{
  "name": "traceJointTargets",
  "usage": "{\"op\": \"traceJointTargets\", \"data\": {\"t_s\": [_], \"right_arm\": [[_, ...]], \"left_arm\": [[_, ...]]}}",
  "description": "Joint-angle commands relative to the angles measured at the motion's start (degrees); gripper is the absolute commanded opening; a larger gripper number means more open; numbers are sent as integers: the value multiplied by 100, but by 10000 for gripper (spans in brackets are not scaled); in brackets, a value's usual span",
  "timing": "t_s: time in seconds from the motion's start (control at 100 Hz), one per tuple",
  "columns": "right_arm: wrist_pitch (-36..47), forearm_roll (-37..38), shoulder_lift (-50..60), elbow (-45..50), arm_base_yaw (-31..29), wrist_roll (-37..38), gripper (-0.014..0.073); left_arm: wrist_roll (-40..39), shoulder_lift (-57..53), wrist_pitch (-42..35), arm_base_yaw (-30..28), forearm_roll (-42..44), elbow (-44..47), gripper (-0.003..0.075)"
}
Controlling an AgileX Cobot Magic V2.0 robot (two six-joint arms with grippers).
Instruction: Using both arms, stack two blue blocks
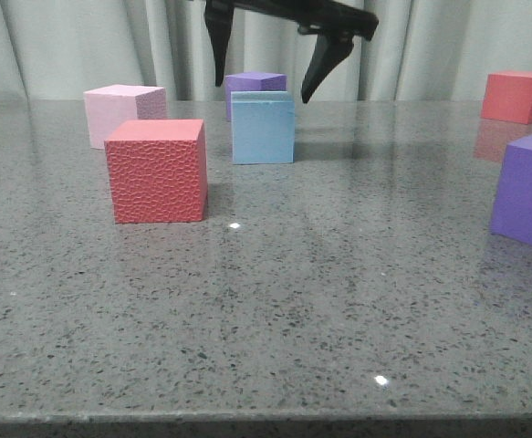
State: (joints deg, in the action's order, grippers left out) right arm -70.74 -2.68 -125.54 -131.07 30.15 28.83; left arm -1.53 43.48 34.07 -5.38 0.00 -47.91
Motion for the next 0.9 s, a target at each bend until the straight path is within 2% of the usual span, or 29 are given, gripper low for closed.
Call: {"op": "traceJointTargets", "data": {"t_s": [0.0, 0.25, 0.48, 0.62, 0.89], "right_arm": [[40, 25, 597, -177, -14, -132, 643], [-181, 71, 1084, -160, -14, -493, 643], [-155, 268, 1677, -146, 34, -720, 643], [-128, 357, 2045, 63, 139, -951, 643], [165, 352, 2536, 742, 176, -1020, 643]], "left_arm": [[-156, -7, -384, -14, -57, -206, 543], [-363, 676, -235, -14, -33, -465, 543], [-480, 1755, 356, -14, -33, -1316, 543], [-480, 2374, 420, -23, 0, -1773, 543], [-469, 3285, 555, -484, -382, -2429, 549]]}}
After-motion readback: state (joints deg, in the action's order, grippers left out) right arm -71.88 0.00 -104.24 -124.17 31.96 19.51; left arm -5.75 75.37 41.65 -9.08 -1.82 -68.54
